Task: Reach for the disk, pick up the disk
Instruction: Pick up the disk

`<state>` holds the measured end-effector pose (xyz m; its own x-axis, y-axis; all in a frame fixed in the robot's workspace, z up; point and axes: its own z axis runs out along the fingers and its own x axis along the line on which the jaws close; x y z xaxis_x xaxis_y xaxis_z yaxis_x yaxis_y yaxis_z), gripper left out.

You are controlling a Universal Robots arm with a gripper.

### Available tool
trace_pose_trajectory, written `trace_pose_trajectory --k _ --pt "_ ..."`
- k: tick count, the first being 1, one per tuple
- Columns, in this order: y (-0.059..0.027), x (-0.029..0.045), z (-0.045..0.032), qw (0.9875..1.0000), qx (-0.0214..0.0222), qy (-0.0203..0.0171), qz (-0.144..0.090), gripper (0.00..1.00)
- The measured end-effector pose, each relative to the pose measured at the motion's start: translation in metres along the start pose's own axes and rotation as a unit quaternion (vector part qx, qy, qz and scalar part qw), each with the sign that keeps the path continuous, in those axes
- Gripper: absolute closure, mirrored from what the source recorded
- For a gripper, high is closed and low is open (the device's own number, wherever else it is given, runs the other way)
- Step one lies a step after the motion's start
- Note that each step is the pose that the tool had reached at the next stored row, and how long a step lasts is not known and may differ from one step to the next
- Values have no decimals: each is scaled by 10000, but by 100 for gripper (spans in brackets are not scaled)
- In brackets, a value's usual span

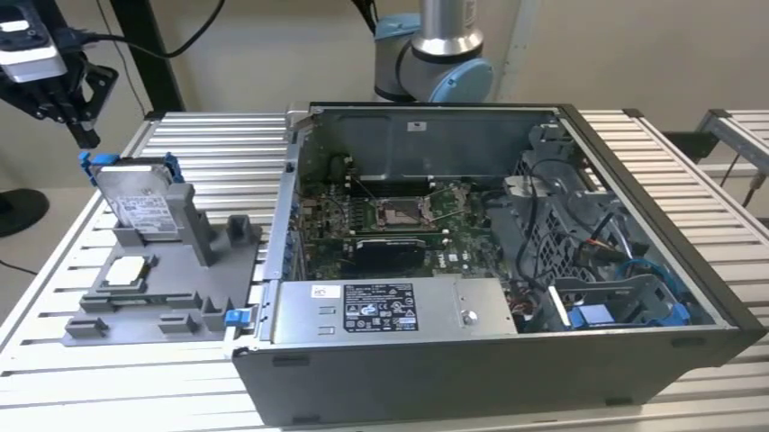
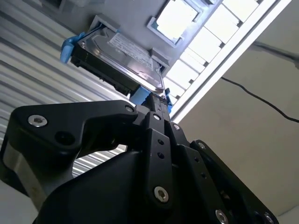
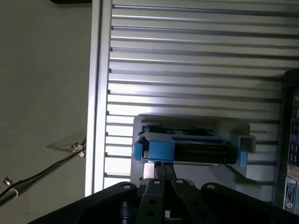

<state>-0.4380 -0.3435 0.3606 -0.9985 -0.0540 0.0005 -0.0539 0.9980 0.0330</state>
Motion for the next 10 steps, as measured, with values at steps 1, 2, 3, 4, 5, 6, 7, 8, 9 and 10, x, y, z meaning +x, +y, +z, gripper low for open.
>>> trace_pose_trajectory --k 1,2,3,4,5,6,7,8,9,10 --pt "0 0 0 10000 0 3 -78 100" --pt "0 0 0 9999 0 5 -161 100" --pt "0 0 0 9997 0 8 -249 100" --pt "0 0 0 9994 0 11 -337 100" --pt "0 0 0 9991 1 14 -423 100" --pt "0 0 0 9987 1 17 -509 100" --pt "0 0 0 9983 0 20 -591 100" --pt "0 0 0 9977 1 23 -674 100" --pt "0 0 0 9971 1 25 -760 100" --pt "0 0 0 9965 1 28 -840 100"
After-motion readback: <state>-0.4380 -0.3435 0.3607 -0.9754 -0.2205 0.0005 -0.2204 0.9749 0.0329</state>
